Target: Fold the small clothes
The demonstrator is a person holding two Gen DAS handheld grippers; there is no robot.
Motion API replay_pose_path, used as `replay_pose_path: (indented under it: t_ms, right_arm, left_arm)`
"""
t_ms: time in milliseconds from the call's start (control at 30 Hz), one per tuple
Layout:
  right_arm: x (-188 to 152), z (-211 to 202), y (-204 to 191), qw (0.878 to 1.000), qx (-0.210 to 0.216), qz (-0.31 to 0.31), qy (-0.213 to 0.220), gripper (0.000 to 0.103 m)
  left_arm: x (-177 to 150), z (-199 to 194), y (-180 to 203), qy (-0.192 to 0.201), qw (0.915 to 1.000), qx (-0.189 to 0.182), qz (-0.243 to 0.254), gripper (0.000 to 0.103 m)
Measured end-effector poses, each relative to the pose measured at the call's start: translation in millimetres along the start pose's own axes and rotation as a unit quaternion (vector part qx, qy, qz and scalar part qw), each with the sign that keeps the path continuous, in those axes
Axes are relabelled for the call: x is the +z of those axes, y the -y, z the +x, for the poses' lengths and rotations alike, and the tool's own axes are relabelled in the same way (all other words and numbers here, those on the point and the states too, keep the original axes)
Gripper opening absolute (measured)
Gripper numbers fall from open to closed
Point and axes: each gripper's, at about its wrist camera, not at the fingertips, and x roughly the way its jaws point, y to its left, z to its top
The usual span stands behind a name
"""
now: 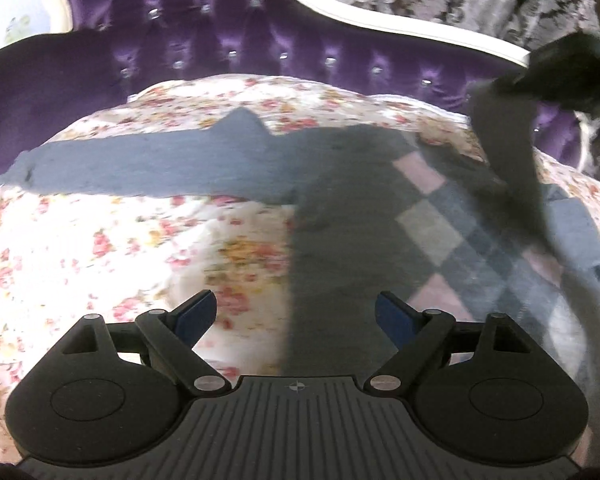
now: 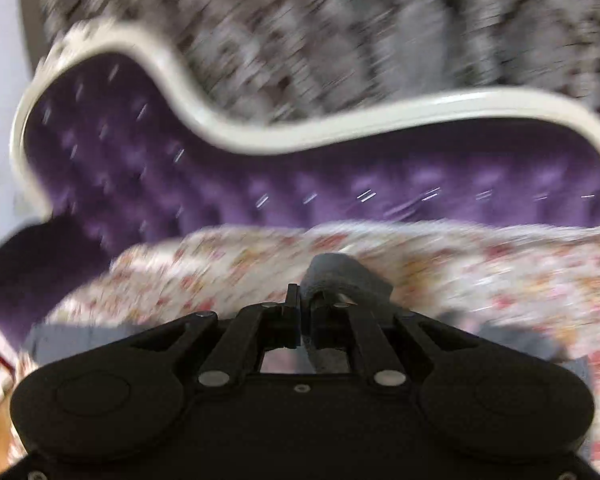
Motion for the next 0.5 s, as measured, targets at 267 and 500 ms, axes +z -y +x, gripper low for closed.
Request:
replay_pose_path:
  t_ms: [267, 500]
  right_arm:
    - [-67.1, 71.3, -58.9, 0.996, 0.044, -0.047, -0.063, 0.018]
    - [-72.0, 11.1, -17.7, 0.997, 0.073, -0.025, -0.003, 0.066]
  left_arm:
    - [6.0, 8.8, -20.5, -0.006, 0.9999, 0.01, -0.004, 0.086]
    - [33.5, 21.5, -13.3, 0.007, 0.9998, -0.012, 0.013, 0.086]
